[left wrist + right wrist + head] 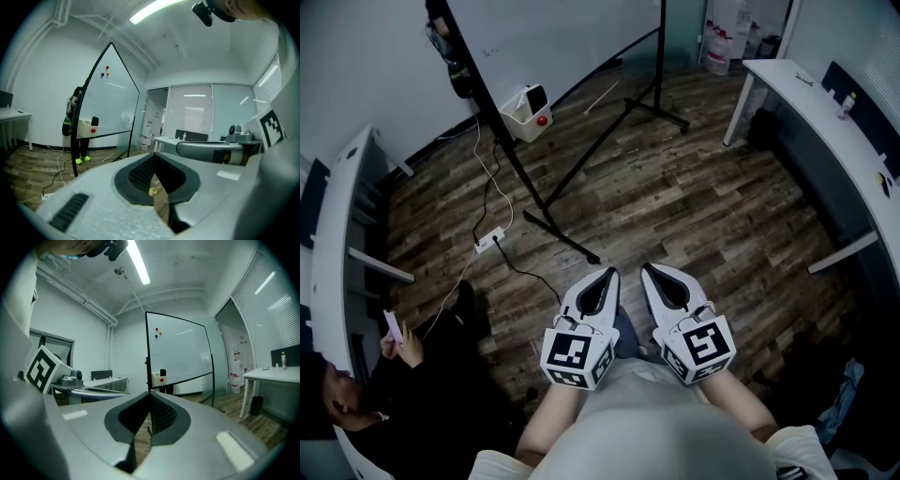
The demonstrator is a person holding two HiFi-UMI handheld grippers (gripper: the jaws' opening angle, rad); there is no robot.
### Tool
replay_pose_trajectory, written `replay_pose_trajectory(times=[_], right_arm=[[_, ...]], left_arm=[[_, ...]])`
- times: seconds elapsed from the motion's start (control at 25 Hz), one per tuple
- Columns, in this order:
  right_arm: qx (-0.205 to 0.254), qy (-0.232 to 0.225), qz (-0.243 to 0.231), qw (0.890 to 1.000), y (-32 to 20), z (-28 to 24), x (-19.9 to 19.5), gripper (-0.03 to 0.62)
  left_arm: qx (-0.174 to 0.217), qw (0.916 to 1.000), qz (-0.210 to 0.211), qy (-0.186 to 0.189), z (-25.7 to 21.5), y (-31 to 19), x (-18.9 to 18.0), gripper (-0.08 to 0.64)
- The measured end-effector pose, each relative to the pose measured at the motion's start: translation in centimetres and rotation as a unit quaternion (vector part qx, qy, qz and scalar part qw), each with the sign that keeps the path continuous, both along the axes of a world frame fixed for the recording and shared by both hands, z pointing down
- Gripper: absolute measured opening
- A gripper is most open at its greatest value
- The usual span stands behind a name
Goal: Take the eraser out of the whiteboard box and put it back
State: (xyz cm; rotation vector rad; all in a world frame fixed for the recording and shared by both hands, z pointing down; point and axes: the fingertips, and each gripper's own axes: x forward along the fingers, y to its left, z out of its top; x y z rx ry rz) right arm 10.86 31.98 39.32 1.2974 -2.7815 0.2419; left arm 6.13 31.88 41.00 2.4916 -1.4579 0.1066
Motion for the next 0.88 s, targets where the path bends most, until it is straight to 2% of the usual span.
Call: replay_pose_trajectory(times=[0.88], right_arm=[[-0.007,-0.003,-0.004,1.000,-11.8,-0.4,-2.1,0.000]], left_arm=[[-0.002,0.9999,-0.014,0.002,-0.4,-12.0,-2.7,0.005]])
